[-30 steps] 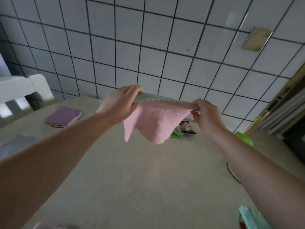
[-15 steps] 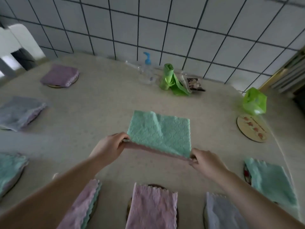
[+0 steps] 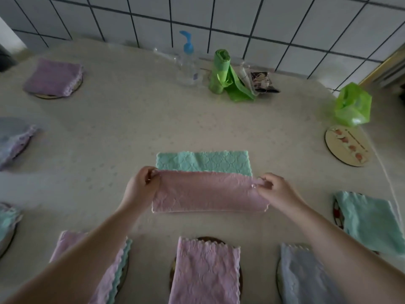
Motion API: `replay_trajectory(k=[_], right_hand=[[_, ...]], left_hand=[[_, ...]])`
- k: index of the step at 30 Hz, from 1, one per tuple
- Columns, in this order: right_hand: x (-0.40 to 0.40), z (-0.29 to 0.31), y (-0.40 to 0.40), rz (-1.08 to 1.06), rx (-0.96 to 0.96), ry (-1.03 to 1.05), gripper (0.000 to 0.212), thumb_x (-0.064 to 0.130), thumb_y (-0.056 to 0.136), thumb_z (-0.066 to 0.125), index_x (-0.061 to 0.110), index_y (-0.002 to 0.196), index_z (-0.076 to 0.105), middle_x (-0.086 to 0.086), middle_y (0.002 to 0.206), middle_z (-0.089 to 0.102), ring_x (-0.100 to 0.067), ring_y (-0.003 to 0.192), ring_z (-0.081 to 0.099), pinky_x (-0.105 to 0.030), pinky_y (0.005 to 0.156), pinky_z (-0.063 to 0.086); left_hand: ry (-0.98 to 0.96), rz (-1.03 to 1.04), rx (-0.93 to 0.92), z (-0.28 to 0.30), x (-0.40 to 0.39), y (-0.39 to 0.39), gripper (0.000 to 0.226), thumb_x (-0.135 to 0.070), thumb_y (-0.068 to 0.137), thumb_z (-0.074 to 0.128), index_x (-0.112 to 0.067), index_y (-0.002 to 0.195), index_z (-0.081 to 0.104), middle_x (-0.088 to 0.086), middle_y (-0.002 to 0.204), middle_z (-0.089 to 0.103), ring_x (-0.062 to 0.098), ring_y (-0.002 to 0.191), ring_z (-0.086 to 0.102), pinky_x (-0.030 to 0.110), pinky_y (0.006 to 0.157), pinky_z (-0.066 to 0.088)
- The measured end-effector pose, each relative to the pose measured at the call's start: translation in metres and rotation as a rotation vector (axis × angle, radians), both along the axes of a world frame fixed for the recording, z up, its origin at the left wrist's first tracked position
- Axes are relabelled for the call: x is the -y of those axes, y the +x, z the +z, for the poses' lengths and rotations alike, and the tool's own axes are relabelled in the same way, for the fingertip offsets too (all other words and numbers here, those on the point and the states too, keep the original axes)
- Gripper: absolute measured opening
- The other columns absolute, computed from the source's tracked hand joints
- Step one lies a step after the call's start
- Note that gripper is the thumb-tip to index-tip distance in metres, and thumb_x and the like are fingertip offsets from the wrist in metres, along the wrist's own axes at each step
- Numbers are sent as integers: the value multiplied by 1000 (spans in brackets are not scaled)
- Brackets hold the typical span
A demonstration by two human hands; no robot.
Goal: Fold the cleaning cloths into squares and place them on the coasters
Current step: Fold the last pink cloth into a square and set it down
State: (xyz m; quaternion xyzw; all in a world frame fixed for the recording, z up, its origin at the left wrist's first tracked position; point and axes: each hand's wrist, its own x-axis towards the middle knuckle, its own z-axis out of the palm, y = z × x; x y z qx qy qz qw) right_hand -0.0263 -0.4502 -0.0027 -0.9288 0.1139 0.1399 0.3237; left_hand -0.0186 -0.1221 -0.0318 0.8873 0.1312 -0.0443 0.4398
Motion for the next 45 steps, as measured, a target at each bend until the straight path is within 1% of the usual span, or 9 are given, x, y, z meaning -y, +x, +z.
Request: replay_trajectory(k=[5,8,13,19,25,28,35,39,45], right_hand=[[-9,-15,36,-122,23,120,23,19,83,60,-1,81,50,3,60,38,-15,58,36,-30,54,26],[-14,-22,50,-39,5,42,16,20,90,52,6,88,47,7,71,52,-21,65,48,-30,57,32],[-14,-33,72,22,-2,-87,16,21,92,48,9,101,49,-21,106,64,-39,92,59,-38,73,45],[-14,-39,86,30,-42,-132,22,26,94,46,9,107,48,-26,104,63,-41,93,59,-39,75,47],[-13,-39,76,-90,-11,29,41,25,91,51,21,131,39,-3,79,58,-22,67,54,-29,58,39],[-10,-36,44,-195,91,177,60,23,89,58,27,140,28,3,96,56,-12,79,56,-25,71,40],[-5,-45,-15,-8,254,97,37,3,82,63,23,114,62,6,111,59,0,85,59,0,75,37],[-9,-46,3,-8,199,99,42,2,80,64,18,119,61,6,119,55,-9,88,57,-5,77,37],[-13,-43,29,-36,140,56,42,5,81,62,17,121,60,2,129,53,-14,94,56,-10,76,32]], left_hand=[[-54,83,-45,-5,2,27,20,-12,87,51,-11,105,59,7,88,63,23,79,56,27,57,36],[-84,105,-56,-9,3,38,24,-16,90,52,-13,113,55,5,93,63,21,76,57,24,54,37],[-53,89,-47,-14,2,49,36,-17,89,53,-18,125,47,2,95,61,22,78,58,27,60,37],[-12,106,-67,-15,4,53,35,-24,91,50,-21,126,46,1,104,61,17,81,57,25,56,38],[-49,144,-103,-12,6,54,43,-26,91,52,-19,131,42,2,111,59,10,78,55,21,57,38],[-124,196,-103,-10,3,38,49,-27,90,54,-22,135,35,-2,118,55,6,83,55,19,60,39],[-20,-23,-16,-13,1,-19,52,-25,88,58,-30,135,35,-8,130,41,-1,87,57,18,69,42],[42,-125,-11,-13,1,-18,52,-17,86,63,-25,133,43,-4,134,41,13,96,58,29,82,49],[165,-169,-2,-15,3,-15,45,-5,85,59,-21,126,53,-2,137,40,16,106,54,22,84,44]])
